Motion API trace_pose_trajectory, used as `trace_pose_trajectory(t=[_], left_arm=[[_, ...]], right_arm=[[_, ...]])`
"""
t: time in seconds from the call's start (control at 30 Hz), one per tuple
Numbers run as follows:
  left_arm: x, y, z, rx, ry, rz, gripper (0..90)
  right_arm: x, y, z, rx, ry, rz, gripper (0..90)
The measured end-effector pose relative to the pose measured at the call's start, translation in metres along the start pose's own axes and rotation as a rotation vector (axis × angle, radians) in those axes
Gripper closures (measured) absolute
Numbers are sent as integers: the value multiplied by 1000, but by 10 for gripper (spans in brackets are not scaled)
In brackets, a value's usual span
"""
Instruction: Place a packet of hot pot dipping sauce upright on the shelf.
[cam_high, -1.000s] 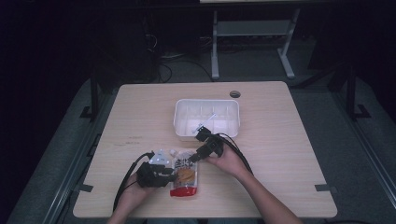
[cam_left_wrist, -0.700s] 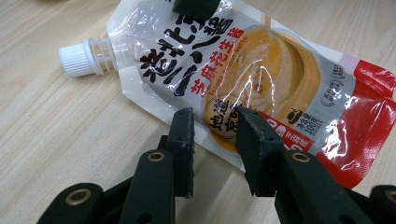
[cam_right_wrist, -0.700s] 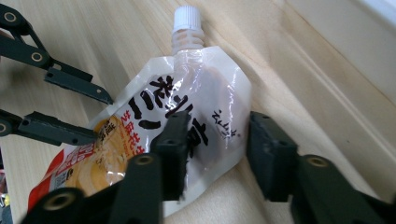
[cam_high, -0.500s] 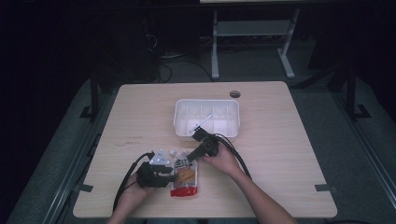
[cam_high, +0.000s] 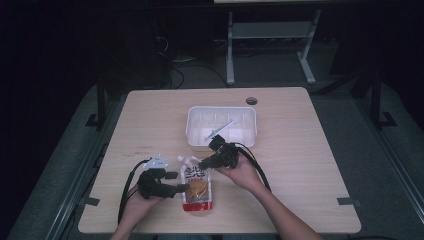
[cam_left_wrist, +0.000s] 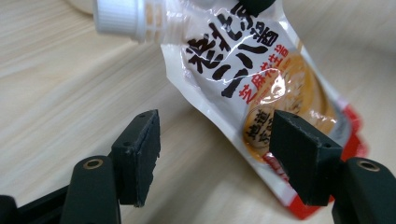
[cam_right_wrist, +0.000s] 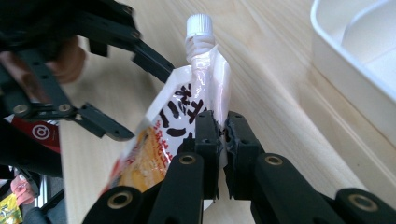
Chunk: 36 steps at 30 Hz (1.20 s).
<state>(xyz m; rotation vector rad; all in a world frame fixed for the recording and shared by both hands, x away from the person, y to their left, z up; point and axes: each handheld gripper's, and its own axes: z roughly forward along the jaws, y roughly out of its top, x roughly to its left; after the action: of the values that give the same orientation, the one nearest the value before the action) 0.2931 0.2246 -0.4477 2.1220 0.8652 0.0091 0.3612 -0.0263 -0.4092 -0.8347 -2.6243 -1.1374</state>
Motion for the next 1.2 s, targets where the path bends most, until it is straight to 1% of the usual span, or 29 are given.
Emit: trace_pose_trajectory(t=[0.03, 0.07, 0.1, 0.13, 0.17, 0.2, 0.23, 0.27, 0.3, 0.33, 0.37, 0.4, 0.43, 0.5, 0.53, 0.57, 0.6, 0.63, 0.67, 0.7, 0.73, 0.8, 0.87, 0.93, 0.97, 1.07, 1.13, 1.17, 1.2], left_arm=[[0, 1, 2, 9, -21, -4, 345], [0, 1, 2, 9, -21, -4, 376], [-2, 1, 3, 12, -21, 10, 376], [-4, 2, 3, 9, -25, 18, 424], [-7, 4, 4, 4, -42, 31, 435], [-8, 4, 4, 2, -52, 40, 469], [-9, 4, 4, -3, -63, 43, 504], [-9, 4, 4, -3, -63, 43, 544], [-11, 5, 3, -12, -95, 54, 600], [-11, 5, 3, -12, -95, 54, 671], [-15, 6, 2, -19, -85, 79, 699], [-15, 6, 2, -19, -85, 79, 750], [-19, 7, 0, -20, -76, 105, 787], [-21, 8, 0, -19, -69, 128, 833], [-21, 8, 0, -19, -69, 128, 844], [-24, 8, 0, -13, -60, 149, 849], [-24, 8, 0, -13, -60, 149, 853], [-27, 9, 1, -11, -55, 165, 856], [-27, 9, 1, -11, -55, 165, 858], [-29, 9, 2, -3, -52, 179, 859], [-30, 9, 3, -1, -52, 182, 859], [-30, 9, 3, 3, -52, 189, 861], [-30, 9, 4, 7, -51, 195, 864], [-30, 9, 3, 8, -52, 195, 864], [-29, 9, 3, 0, -61, 187, 863], [-29, 9, 3, -1, -57, 192, 854], [-30, 9, 2, -2, -40, 197, 839], [-31, 9, 1, 3, -22, 207, 788], [-31, 9, 1, 3, -22, 207, 770]], right_arm=[[2, 0, -3, -6, 3, -7, 843], [2, 0, -3, -6, 3, -7, 843], [3, 0, -6, -16, 7, -10, 843], [6, 0, -10, -28, 14, -22, 845], [8, 0, -12, -28, 18, -25, 845], [10, 0, -14, -31, 24, -29, 846], [12, 0, -16, -37, 32, -33, 847], [12, 0, -16, -37, 32, -33, 847], [15, 0, -19, -48, 48, -44, 847], [15, 0, -19, -48, 48, -44, 847], [18, 0, -21, -60, 60, -52, 845], [18, 0, -21, -60, 60, -52, 845], [19, 0, -23, -59, 83, -59, 830], [18, -1, -23, -56, 107, -55, 774], [18, -1, -23, -56, 107, -55, 774], [16, -2, -21, -48, 128, -58, 705], [16, -2, -21, -48, 128, -58, 705], [15, -2, -17, -18, 134, -55, 677], [15, -2, -17, -18, 134, -55, 677], [13, -2, -12, 3, 132, -57, 663], [13, -2, -10, 12, 134, -50, 664], [11, -2, -8, 19, 133, -50, 664], [9, -2, -6, 29, 138, -42, 679], [7, -3, -7, 21, 140, -33, 751], [5, -3, -11, 4, 141, -23, 803], [6, -3, -14, 2, 134, -25, 818], [8, -3, -17, 2, 124, -19, 825], [9, -4, -20, -6, 110, -14, 833], [9, -4, -20, -6, 110, -14, 833]])
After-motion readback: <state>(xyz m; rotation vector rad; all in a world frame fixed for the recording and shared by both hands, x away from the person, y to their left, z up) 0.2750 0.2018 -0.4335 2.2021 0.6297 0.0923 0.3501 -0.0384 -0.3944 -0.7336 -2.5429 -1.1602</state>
